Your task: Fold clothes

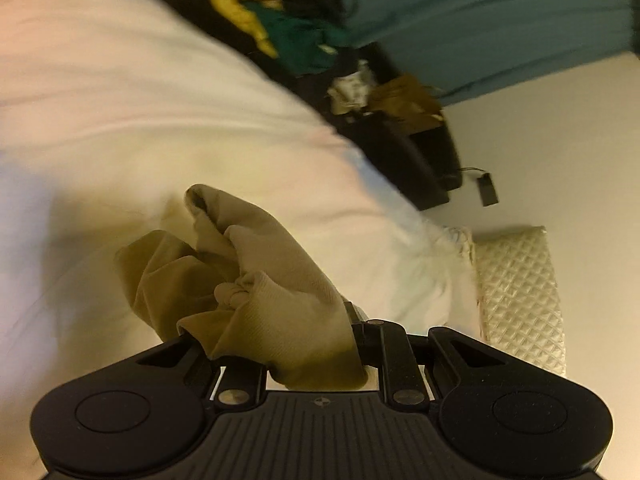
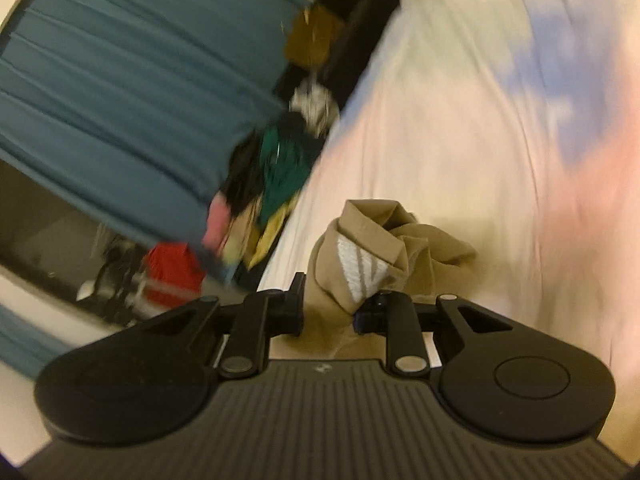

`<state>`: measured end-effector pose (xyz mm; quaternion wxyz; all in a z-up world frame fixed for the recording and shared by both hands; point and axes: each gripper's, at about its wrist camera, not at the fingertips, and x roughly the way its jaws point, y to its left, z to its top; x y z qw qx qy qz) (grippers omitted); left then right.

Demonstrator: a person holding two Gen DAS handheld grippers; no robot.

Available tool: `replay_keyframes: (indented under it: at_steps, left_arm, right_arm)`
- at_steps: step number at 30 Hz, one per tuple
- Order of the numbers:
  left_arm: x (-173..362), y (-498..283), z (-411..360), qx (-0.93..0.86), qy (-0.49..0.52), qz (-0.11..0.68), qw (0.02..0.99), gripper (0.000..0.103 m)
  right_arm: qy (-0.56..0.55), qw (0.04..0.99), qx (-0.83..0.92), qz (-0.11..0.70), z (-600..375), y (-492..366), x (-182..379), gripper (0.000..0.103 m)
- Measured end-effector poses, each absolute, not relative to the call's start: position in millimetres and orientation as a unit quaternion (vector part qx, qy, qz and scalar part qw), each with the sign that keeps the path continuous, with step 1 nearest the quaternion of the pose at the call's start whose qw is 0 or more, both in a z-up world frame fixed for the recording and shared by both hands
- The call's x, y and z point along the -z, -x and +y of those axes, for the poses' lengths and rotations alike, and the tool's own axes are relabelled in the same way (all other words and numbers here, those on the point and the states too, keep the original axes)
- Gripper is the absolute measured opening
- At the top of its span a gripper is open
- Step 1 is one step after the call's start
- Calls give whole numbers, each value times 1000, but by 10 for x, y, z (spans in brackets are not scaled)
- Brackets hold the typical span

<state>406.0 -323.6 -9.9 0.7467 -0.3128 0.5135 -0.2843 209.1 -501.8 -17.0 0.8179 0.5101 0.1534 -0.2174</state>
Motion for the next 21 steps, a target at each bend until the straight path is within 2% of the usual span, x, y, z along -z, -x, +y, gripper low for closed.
replay_keyframes:
  at_steps: [3,6,9,11,17,18,21]
  left_arm:
    - [261,-4122,-3454,290,288,510,757,20]
    - [657,-4117,-3455,295,266,517,758,20]
    - [1101,-4046,-3339,293,254,532,753,20]
    - [1322,-3859,-3139,287,265,534,750,21]
    - [1765,-3489,-2775,283,239,513,774,30]
    - [1801,-3460,-2774,286,226,507,781,34]
    - [1821,-3374,-2806,300,180,489,799,36]
  right_arm:
    - [-499,822,229,151,-5203,-2261,350,25]
    - [-496,820,231,168,-5251,-2280,753,25]
    - [-487,821,232,189,-5155,-2203,1156,24]
    - [-503,815,229,175,-4978,-1972,1375,24]
    - [-508,808,229,189,-4660,-1601,1780,24]
    - [-508,807,229,195,-4630,-1567,1848,25]
    - [-513,798,232,215,-4607,-1518,1917,28]
